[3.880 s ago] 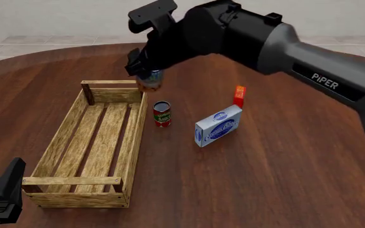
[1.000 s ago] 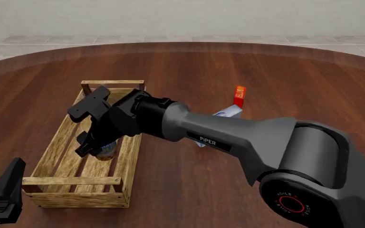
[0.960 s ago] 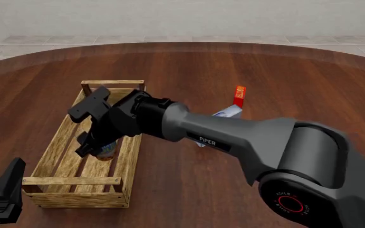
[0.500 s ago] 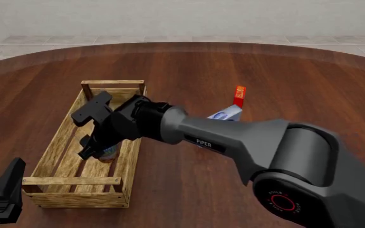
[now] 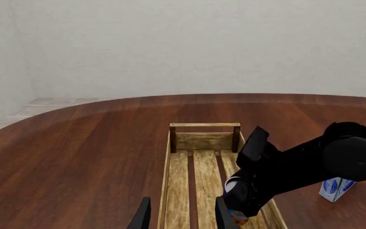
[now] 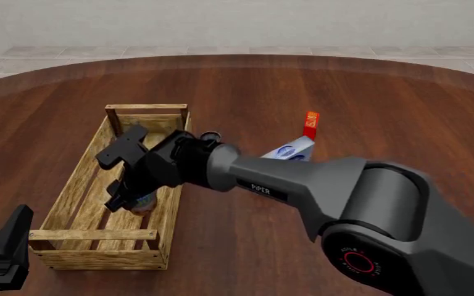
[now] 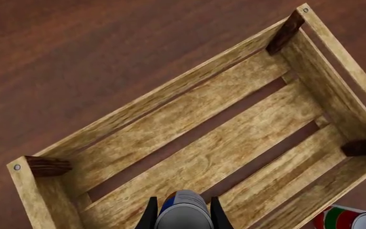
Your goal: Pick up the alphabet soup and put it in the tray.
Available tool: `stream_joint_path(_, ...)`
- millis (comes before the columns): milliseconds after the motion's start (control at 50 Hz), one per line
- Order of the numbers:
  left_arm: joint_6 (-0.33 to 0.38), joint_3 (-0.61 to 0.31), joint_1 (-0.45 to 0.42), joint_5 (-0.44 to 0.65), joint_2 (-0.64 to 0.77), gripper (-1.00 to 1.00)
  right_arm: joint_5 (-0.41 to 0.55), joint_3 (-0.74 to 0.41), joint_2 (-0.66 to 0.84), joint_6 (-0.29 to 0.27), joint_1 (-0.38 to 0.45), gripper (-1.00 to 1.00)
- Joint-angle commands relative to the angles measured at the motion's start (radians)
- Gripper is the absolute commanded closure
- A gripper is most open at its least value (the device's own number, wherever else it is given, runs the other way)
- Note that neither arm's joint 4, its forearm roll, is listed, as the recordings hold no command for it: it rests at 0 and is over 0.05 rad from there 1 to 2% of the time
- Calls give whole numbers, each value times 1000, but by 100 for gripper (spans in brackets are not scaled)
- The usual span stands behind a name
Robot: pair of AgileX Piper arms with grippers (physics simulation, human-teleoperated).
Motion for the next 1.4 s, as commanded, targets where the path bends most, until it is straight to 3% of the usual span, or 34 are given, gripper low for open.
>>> stream_joint_path(20,0,0,0,0,0,-100,-12,0,-1,21,-1,100)
stream_joint_path(1400,0,0,0,0,0,-100,-46,-11,73,32,-13,100)
